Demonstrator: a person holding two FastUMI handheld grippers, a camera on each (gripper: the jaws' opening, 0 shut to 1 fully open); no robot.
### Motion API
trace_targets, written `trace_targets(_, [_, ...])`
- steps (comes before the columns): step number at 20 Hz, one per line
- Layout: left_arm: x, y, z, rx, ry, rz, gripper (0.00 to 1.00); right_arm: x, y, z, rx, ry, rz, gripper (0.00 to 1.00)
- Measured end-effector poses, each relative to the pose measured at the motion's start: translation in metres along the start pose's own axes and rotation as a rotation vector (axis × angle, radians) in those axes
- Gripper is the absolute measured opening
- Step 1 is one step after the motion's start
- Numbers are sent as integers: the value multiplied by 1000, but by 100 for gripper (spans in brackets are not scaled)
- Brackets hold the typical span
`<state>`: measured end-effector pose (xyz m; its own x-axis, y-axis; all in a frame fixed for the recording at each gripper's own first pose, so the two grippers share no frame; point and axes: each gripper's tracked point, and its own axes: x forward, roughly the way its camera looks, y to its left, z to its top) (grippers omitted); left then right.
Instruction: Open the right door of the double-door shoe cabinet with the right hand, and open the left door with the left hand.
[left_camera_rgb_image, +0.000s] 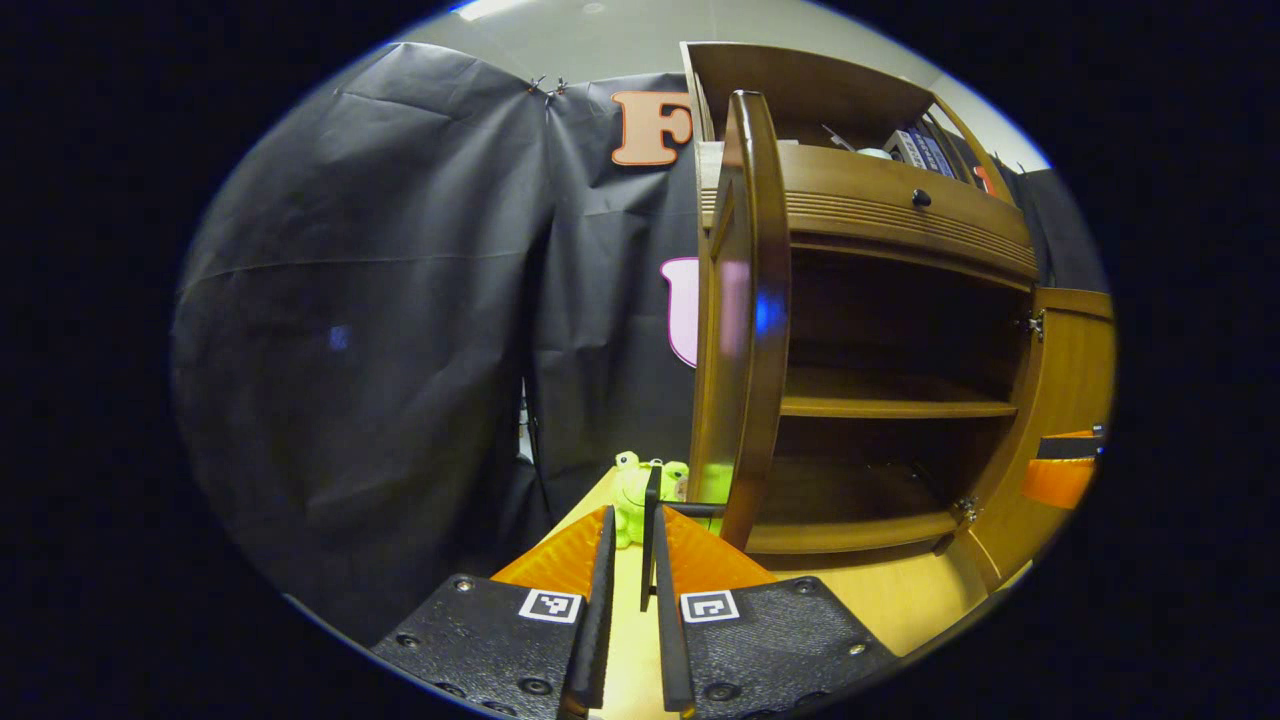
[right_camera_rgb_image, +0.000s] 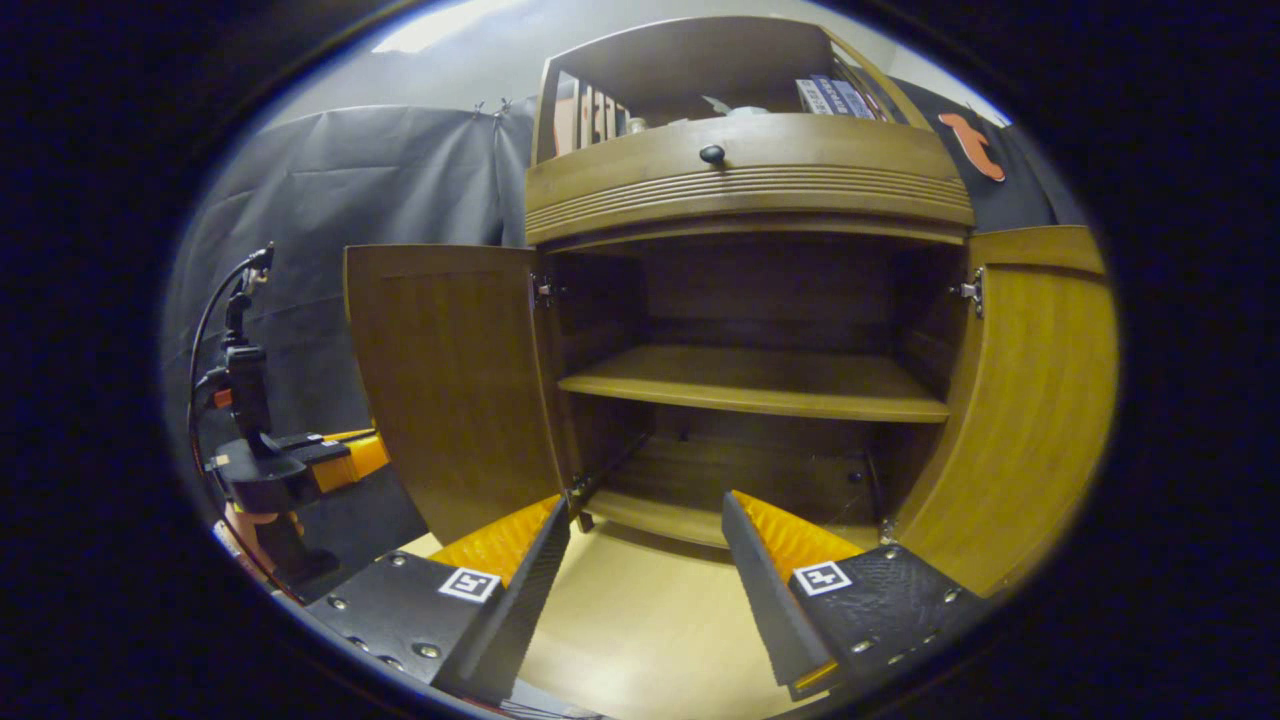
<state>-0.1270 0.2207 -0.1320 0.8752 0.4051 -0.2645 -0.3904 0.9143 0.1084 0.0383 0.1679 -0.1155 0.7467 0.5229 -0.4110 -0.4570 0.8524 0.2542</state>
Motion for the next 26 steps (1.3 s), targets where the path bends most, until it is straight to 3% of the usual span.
trace_targets(3, [-8,15,4,2,-6,41,23,2,3,-1,-1,4,15,91])
trace_targets(4, [-10,20,4,-4,-6,55,23,1,4,-1,-3,7,22,87])
trace_targets(5, [-13,26,5,-11,-7,71,23,1,5,-2,-5,10,29,91])
trace_targets(6, [-16,31,4,-19,-6,88,19,1,5,-2,-6,12,35,87])
trace_targets(7, [-18,30,4,-35,-5,79,23,1,6,-2,-7,13,40,91])
trace_targets(8, [-22,26,6,-56,-7,75,16,1,6,-1,-9,12,44,92])
trace_targets(9, [-25,24,9,-66,-15,72,15,1,6,-1,-12,12,45,87])
trace_targets(10, [-26,19,13,-66,-24,68,16,1,5,0,-15,10,45,91])
trace_targets(12, [-29,9,25,-48,-45,54,15,1,4,0,-17,7,37,87])
trace_targets(15, [-32,-13,47,-18,-86,7,15,0,0,2,-13,0,14,92])
trace_targets(19, [-30,-52,71,11,-130,-82,16,-1,-13,7,-2,-16,-48,91])
trace_targets(20, [-34,-66,81,12,-139,-108,16,-1,-17,10,0,-24,-68,87])
trace_targets(21, [-33,-78,87,8,-148,-139,23,-2,-21,12,1,-36,-90,91])
trace_targets(22, [-33,-92,94,1,-158,-173,23,-1,-26,17,0,-52,-114,87])
trace_targets(23, [-33,-106,100,-5,-167,-208,23,-1,-31,21,-3,-71,-140,91])
trace_targets(26, [-35,-151,124,-26,-208,-320,23,1,-49,38,-25,-139,-213,91])
